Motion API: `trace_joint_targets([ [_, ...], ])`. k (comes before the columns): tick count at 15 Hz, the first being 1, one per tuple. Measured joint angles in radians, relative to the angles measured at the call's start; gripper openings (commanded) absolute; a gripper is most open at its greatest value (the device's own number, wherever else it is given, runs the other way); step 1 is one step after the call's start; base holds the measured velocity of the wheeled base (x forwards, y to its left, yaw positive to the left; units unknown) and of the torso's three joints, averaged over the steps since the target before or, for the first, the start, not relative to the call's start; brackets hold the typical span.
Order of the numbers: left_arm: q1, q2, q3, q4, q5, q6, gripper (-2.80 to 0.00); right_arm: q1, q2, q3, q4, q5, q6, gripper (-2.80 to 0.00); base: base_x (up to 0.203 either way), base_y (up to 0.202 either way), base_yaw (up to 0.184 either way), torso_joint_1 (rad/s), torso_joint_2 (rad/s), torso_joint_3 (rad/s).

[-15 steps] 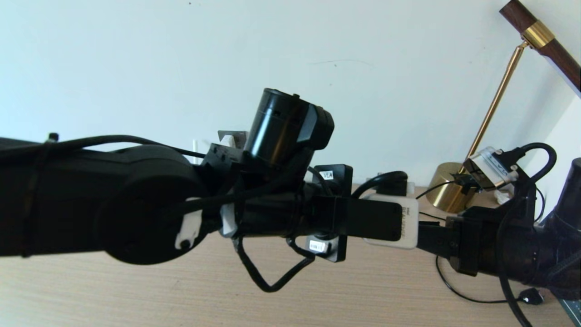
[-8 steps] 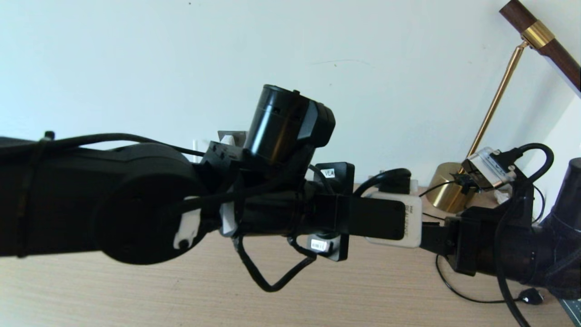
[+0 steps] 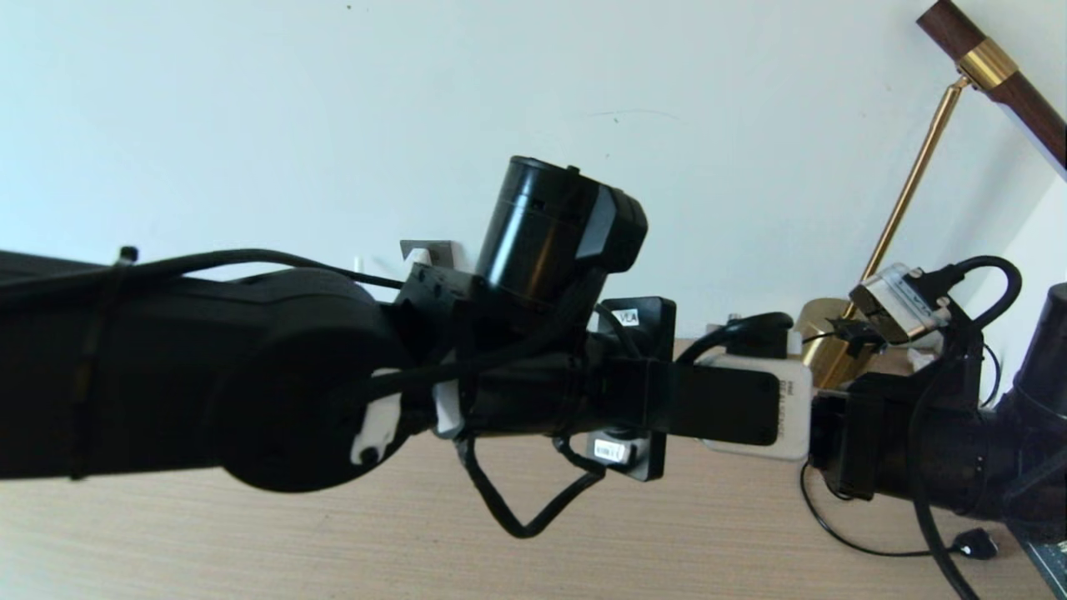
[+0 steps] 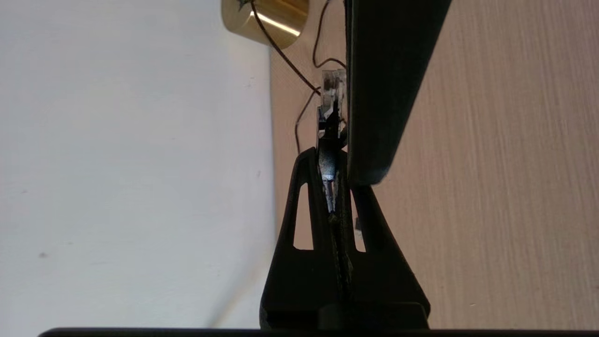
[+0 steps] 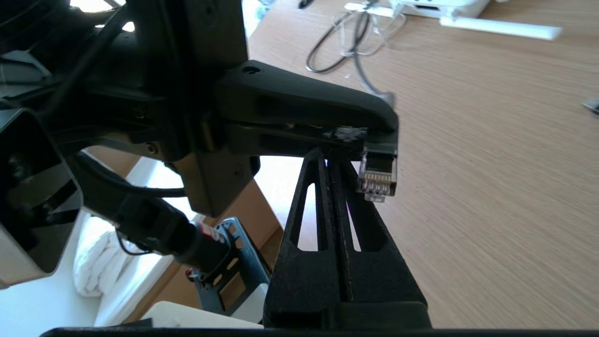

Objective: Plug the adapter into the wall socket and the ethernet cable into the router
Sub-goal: Hand it to the other hand

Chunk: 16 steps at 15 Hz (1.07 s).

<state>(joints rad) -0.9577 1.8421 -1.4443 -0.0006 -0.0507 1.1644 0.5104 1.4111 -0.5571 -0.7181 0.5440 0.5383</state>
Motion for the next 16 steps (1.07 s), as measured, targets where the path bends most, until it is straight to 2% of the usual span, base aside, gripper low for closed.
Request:
trace_joint_targets([
  [7,-0.001,0.008,-0.002,-0.006,0.0,-0.002,-2.8,-0.006,0.005,0.03,0.005,-0.001,-0.003,-2.8,0.0,0.0,0.0,0.0,0.0,0.0],
  [9,0.005,0.004,-0.002,-0.006,0.001,-0.002,-2.8,-0.006,0.002,0.052,0.006,-0.001,-0.024,0.0,0.0,0.0,0.0,0.0,0.0,0.0],
  [12,0.007,-0.002,0.008,-0.006,0.003,-0.002,-2.8,-0.006,-0.011,0.066,0.003,-0.01,-0.028,0.0,0.0,0.0,0.0,0.0,0.0,0.0],
  [14,0.007,-0.009,0.02,-0.006,0.003,-0.002,-2.8,-0.006,-0.021,0.061,0.002,-0.051,-0.034,0.0,0.0,0.0,0.0,0.0,0.0,0.0],
  [16,0.007,-0.013,0.026,-0.014,0.003,-0.002,-2.8,-0.006,-0.026,0.051,0.003,-0.059,-0.035,0.0,0.0,0.0,0.0,0.0,0.0,0.0],
])
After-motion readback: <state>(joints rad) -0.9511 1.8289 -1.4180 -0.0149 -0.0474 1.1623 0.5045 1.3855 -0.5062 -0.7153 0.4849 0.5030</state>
